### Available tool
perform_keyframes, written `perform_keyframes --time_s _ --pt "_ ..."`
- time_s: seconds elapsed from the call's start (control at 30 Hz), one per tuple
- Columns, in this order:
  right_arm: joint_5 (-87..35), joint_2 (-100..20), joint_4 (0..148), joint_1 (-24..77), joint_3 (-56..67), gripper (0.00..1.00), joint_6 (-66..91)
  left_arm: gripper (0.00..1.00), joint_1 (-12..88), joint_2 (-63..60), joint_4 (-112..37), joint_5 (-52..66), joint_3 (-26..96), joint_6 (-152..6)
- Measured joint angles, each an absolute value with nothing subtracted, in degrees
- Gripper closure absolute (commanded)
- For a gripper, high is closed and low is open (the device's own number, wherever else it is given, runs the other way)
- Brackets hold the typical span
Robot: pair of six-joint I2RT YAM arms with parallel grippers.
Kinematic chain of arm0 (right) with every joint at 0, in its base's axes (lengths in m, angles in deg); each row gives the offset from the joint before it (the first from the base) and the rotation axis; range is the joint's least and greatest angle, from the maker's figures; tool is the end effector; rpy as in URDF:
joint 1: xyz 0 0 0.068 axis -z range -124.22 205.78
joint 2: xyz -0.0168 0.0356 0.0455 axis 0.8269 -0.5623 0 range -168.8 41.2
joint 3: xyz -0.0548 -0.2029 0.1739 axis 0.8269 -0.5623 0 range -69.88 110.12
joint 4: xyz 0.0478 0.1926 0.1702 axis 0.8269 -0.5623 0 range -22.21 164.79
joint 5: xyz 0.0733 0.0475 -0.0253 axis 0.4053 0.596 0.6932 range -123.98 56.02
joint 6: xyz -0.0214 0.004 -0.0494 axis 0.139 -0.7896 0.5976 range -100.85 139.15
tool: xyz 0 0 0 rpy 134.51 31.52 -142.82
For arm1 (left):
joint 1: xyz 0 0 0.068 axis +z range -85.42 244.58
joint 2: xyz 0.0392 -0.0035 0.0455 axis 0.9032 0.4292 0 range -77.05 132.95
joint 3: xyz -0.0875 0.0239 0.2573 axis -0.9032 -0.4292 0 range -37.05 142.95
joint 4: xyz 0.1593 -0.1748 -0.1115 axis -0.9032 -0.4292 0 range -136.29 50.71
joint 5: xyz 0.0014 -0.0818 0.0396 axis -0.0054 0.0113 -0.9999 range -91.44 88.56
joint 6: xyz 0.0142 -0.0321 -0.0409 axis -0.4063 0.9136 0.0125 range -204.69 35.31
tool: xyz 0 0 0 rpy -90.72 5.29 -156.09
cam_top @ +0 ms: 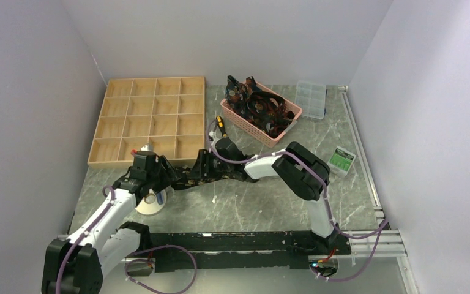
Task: Roll the ties
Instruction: Roll the tie at the center of the board.
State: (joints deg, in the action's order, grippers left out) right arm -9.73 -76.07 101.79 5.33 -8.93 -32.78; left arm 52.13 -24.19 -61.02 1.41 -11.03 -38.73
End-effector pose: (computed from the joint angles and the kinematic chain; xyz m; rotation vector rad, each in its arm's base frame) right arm 0.2558 0.3329 0.1253 -0.2709 2.4035 1.4175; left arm 0.1743 -0.0402 0.1848 -0.6941 2.3868 -0.5126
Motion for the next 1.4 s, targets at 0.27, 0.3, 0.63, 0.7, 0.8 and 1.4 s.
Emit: perform_keyframes --time_s 0.27,0.3,0.63,0.7,0.8,1.4 --pt "-7.26 -79.65 103.37 4.82 -6.68 0.57 -34.63 0.39 52.13 -24.5 -61.57 0.84 -12.73 -38.3" --pt "-6.54 -80.46 103.76 4.71 -6.28 0.59 -35.25 0.39 52.13 -24.5 -61.64 0.71 -12.84 -38.27" --pt "-2.21 -86.04 113.05 4.61 -4.27 0.77 -42.3 0.39 52.13 -26.07 -62.88 0.69 -13.47 -38.27" --pt "-1.27 -87.37 116.65 4.61 -4.27 0.78 -44.49 0.38 52.13 -27.1 -63.36 0.58 -13.47 -38.32" --pt "-0.16 -89.45 122.14 4.61 -4.29 0.78 -48.12 0.38 52.13 -27.97 -64.41 0.1 -13.47 -38.32" --pt "0.26 -90.3 126.71 5.37 -7.51 0.79 -48.75 0.37 52.13 -18.03 -67.25 -4.34 -7.09 -40.44"
